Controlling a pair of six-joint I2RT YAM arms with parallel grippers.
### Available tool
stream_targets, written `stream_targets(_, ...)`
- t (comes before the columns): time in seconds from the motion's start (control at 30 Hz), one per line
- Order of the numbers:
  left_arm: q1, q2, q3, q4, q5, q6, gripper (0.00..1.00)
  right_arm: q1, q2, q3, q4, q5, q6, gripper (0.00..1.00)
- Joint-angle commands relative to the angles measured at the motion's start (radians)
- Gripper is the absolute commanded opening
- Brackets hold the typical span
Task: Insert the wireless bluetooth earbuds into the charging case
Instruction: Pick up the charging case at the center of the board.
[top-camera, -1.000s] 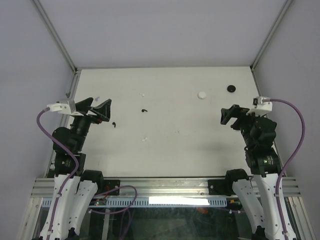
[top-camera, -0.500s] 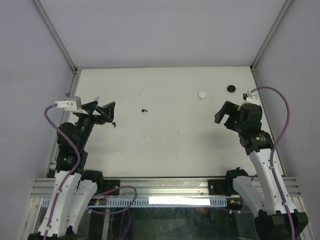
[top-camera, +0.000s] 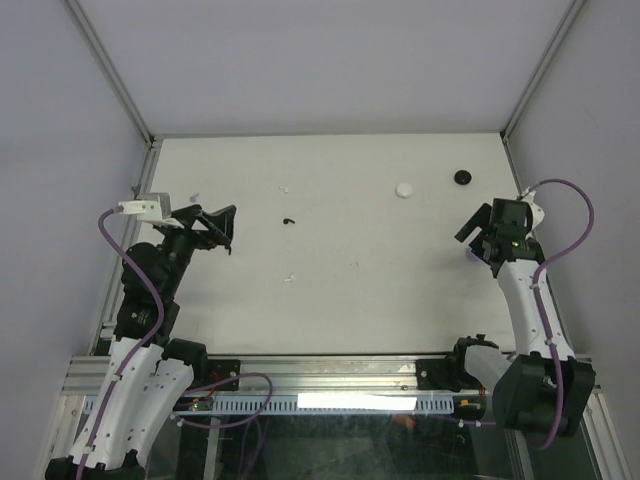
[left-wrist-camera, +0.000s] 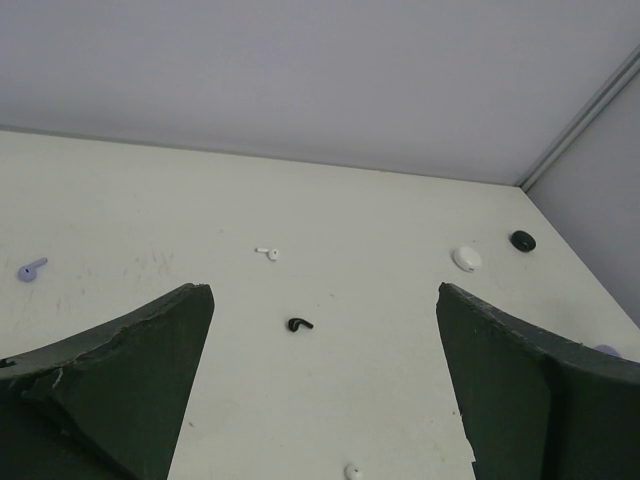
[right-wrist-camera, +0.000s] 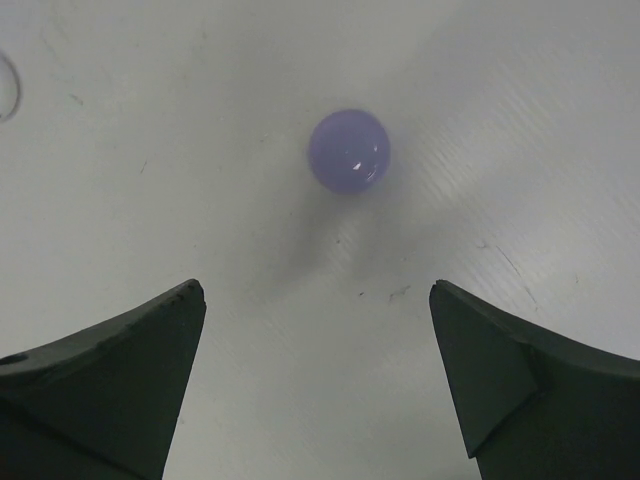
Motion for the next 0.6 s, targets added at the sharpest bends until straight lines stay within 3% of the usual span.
stream_targets(0.0,-0.008,-0.003,-0.014,0.033,-0.029,-0.001,0.99,-0.109,0.065,-0.012,0.12,-0.044,0.06,0.98)
stream_targets(0.23,-0.01,-0.004,-0.021,0.04,-0.03,0.009,0.99,-0.175,0.222,-0.019,0.286,-0.054,0.054,0.98)
stream_targets(0.57,-0.02,0.007,-0.027,0.054,-0.009,0.017,0.99,-0.175,0.403,0.018,0.324,-0.102,-0.001,0.99)
